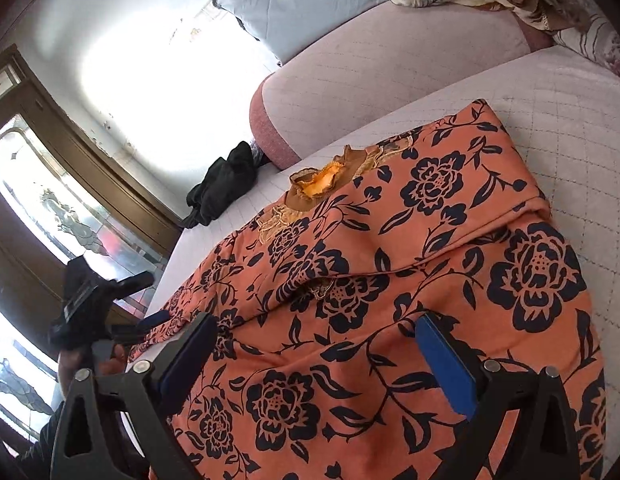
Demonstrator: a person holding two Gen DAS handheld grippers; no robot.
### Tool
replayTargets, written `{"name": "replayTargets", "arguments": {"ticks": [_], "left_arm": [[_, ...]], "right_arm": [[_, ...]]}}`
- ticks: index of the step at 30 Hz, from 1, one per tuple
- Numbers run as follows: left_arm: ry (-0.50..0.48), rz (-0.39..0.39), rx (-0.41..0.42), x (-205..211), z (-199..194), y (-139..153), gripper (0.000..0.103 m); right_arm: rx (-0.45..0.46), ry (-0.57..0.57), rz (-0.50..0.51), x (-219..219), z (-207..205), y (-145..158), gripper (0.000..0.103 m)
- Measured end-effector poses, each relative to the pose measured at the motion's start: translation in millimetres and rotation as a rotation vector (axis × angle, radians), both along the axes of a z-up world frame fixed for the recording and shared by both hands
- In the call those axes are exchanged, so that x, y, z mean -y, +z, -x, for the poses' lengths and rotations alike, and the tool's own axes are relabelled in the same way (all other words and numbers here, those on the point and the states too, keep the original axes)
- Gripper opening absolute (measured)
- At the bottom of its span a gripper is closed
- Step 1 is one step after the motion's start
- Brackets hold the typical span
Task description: Fold small clothes
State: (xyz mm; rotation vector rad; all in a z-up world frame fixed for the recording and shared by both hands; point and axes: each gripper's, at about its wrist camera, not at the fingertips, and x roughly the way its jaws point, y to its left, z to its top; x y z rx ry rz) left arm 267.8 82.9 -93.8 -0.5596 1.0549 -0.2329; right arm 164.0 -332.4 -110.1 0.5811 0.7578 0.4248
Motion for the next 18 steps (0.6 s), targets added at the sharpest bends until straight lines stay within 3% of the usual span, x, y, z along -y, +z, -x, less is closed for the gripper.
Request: {"name": "replayTargets", "arguments": {"ticks": [3,5,6,7,9,11,16,18], "left_arm": [[0.017,-0.032,-0.079,8.6,-28.2,-19.2,0.082],[0.037,-0.049,-0.119,11.4,-37.4,-30.9,0.073],[0.037,-0.052,-0.136,13.4,-39.2,-35.1,0.056],[0.029,-0.063,-0.146,15.6,-39.9,-37.7,0.032],[-0.002,-0.137,-0.161,23.5,-44.0,-39.2,0.003],[-0.008,-0.200,-0.114,28.5,-45.1,-29.7,0.002],[0.004,-0.303,0.093,36.0,-45.7,24.9,0.002],[-0.010,-0.345,0.105,38.6,-48.2,24.7,0.002]], "right_arm": [[-0.006,0.027,-0.039,-1.8,-5.0,-3.7,0.101],[-0.008,0.031,-0.065,-1.1,-7.2,-3.0,0.101],[-0.006,0.031,-0.085,0.1,-7.5,-1.6,0.101],[-0.001,0.033,-0.102,1.2,-8.0,0.5,0.101],[0.003,0.040,-0.126,2.5,-8.8,3.9,0.101],[-0.009,0.053,-0.152,2.5,-10.1,2.4,0.101],[-0.104,0.056,-0.203,3.8,-15.7,-16.8,0.101],[-0.125,0.046,-0.229,7.3,-17.7,-21.4,0.101]]}}
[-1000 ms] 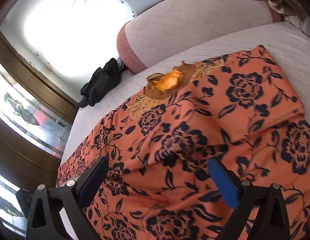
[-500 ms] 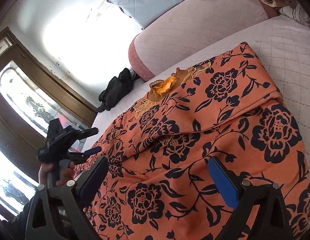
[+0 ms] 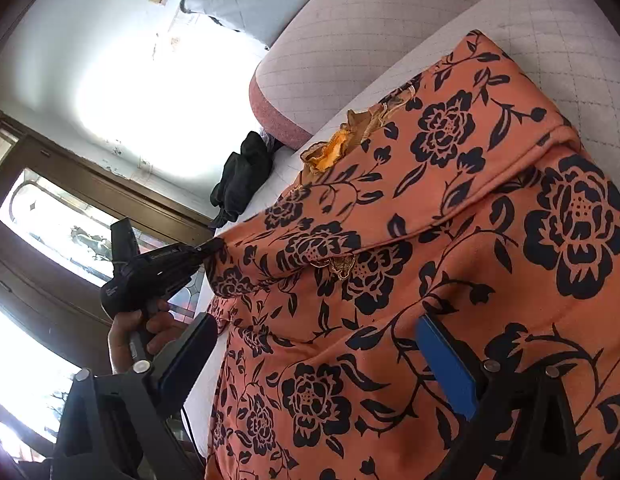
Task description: Fold small clothes
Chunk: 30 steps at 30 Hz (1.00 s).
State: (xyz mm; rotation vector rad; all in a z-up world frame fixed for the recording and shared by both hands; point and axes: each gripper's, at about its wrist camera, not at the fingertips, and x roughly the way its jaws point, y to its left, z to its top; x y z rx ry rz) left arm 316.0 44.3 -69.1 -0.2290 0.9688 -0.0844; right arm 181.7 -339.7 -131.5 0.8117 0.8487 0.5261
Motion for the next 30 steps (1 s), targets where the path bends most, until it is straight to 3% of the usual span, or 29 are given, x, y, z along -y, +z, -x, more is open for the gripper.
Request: {"name": "replayTargets", "arguments": {"ticks": [5,6,10,11,12,13,14,17,19,24,28,30], "left_arm": [[0.062,-0.089,-0.183,-15.4,-22.4,-74.7,0.007],[0.062,-0.075,-0.150,-19.0,-20.5,-76.3,0.007],[0.060,-0.101,-0.149,-17.9,-17.5,-60.6,0.009],[0.063,-0.100,-0.136,-18.2,-15.9,-56.5,0.014],[0.070,-0.115,-0.119,-18.7,-13.4,-51.8,0.035],[0.076,-0.146,-0.107,-18.7,-10.6,-50.7,0.070],[0.082,-0.203,-0.120,-17.7,-8.3,-53.5,0.083],[0.028,-0.289,-0.186,-18.6,2.7,-58.8,0.083],[0.068,-0.242,-0.099,-36.1,24.4,-40.0,0.082],[0.250,0.066,0.059,-137.8,87.9,0.5,0.082],[0.487,0.211,0.074,-244.8,130.8,-9.9,0.082],[0.660,0.320,0.059,-304.3,157.3,-25.2,0.078]], "right_arm": [[-0.034,-0.011,-0.039,5.8,-3.2,-8.1,0.101],[-0.037,-0.010,-0.038,6.7,-3.7,-9.0,0.101],[-0.035,-0.016,-0.045,9.2,-5.2,-9.2,0.101],[-0.036,-0.017,-0.050,9.7,-6.2,-9.1,0.101],[-0.036,-0.017,-0.053,10.3,-7.1,-9.2,0.101],[-0.034,-0.013,-0.052,9.7,-7.2,-8.9,0.101],[-0.031,-0.008,-0.046,8.5,-7.5,-8.3,0.101],[-0.029,0.002,-0.028,4.3,-7.5,-6.9,0.101],[-0.026,0.002,-0.008,2.0,-6.4,-6.7,0.101],[-0.028,0.000,0.060,-6.0,-7.0,-10.8,0.101],[0.024,-0.022,0.129,-8.3,0.3,-3.4,0.101],[0.088,-0.040,0.188,-9.5,5.4,7.9,0.101]]}}
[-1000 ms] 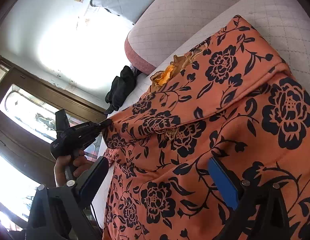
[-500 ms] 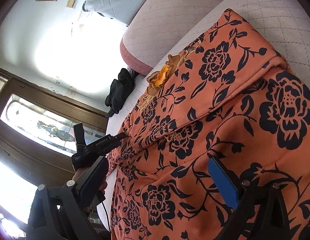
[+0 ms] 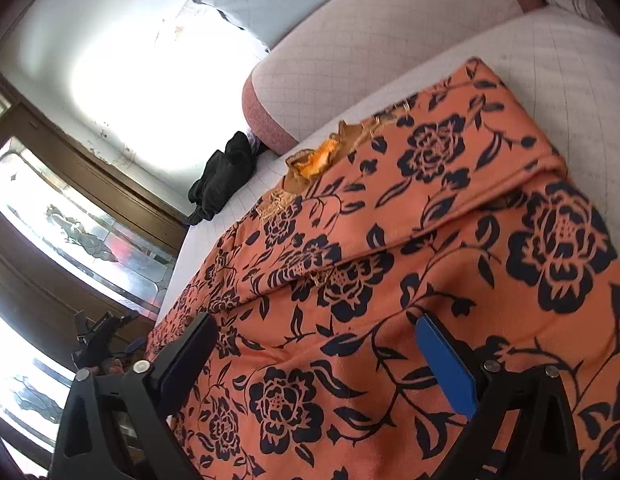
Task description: Fold small clothes
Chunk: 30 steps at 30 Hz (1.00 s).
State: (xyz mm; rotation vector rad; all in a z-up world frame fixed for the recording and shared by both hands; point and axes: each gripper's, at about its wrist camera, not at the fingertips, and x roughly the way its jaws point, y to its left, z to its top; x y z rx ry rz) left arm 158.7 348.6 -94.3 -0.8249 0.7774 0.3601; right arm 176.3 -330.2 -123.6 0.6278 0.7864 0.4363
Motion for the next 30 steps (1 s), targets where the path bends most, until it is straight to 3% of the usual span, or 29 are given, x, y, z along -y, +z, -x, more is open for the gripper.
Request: {"name": "replayTargets", "arguments": {"ticks": [3,6,10,15,16,17,19,22,25,28,30], "left_arm": [[0.188,0.142,0.004,-64.0,37.1,-27.3,0.071],[0.261,0.221,0.025,-93.0,48.6,-40.9,0.067],[0.342,0.219,0.039,-105.8,48.9,-37.9,0.066],[0.371,0.200,0.004,-119.7,32.0,-51.2,0.066],[0.393,0.198,-0.008,-124.5,28.5,-54.1,0.057],[0.418,0.189,-0.042,-126.5,28.0,-55.2,0.048],[0.460,0.159,-0.119,-129.4,28.9,-57.5,0.008],[0.462,0.136,-0.156,-132.1,25.1,-58.7,0.006],[0.422,0.011,-0.208,-121.7,5.0,-41.8,0.004],[0.351,-0.151,-0.151,-90.6,-12.0,4.2,0.004],[0.256,-0.253,-0.064,-52.6,-26.6,46.3,0.004]], "right_arm": [[0.066,-0.014,0.067,-3.5,2.7,10.5,0.101],[0.069,-0.006,0.080,-8.3,0.4,9.2,0.101],[0.064,0.020,0.101,-15.3,-1.9,6.5,0.101],[0.069,0.027,0.083,-13.5,-2.0,8.5,0.101],[0.071,0.024,0.074,-11.7,-1.4,9.6,0.101],[0.075,0.022,0.068,-10.5,-0.7,10.9,0.101],[0.081,0.020,0.059,-8.1,-0.8,12.8,0.101],[0.074,0.019,0.046,-6.6,-1.6,12.9,0.101],[0.075,0.016,0.033,-4.0,0.8,14.5,0.101],[0.083,0.009,0.026,-0.5,3.1,17.4,0.101],[0.075,0.002,0.016,2.6,2.0,16.7,0.101]]}}
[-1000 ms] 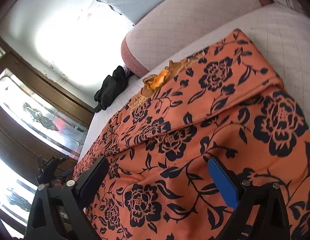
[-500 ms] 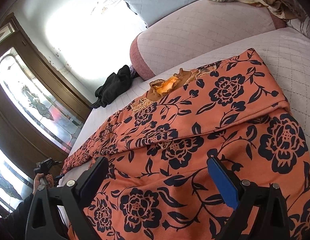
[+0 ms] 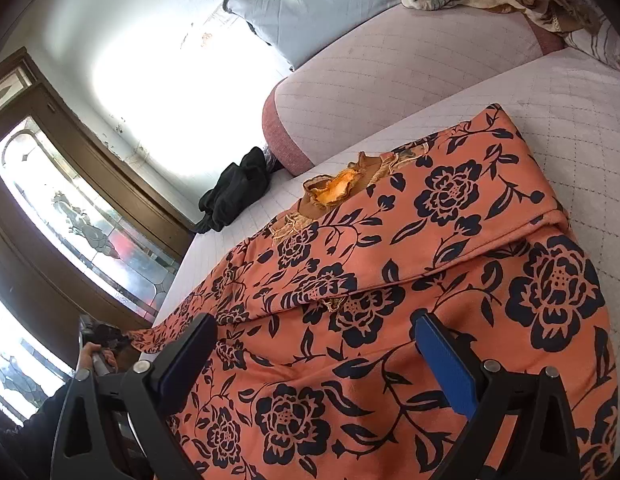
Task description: Fold small clothes
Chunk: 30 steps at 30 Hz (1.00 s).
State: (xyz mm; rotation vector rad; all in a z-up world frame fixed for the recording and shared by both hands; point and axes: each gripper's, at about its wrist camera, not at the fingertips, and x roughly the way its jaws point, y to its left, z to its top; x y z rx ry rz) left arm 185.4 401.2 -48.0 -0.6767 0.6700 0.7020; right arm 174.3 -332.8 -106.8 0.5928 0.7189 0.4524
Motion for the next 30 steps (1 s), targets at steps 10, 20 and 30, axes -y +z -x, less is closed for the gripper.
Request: {"name": "replayTargets", "arguments": {"ticks": [10,20,30], "left_arm": [[-0.764,-0.257,0.286,309.5,-58.6,122.6,0.004],[-1.260,-0.162,-0.182,494.7,-71.2,-28.8,0.042],[-0.724,-0.225,0.036,291.7,-13.1,-8.9,0.068]], "right_arm": [[-0.051,-0.067,-0.083,25.5,-0.8,-4.6,0.101],[-0.078,-0.136,-0.184,51.2,-1.7,-8.6,0.101],[-0.091,-0.085,-0.164,36.2,-7.2,-12.6,0.101]]}}
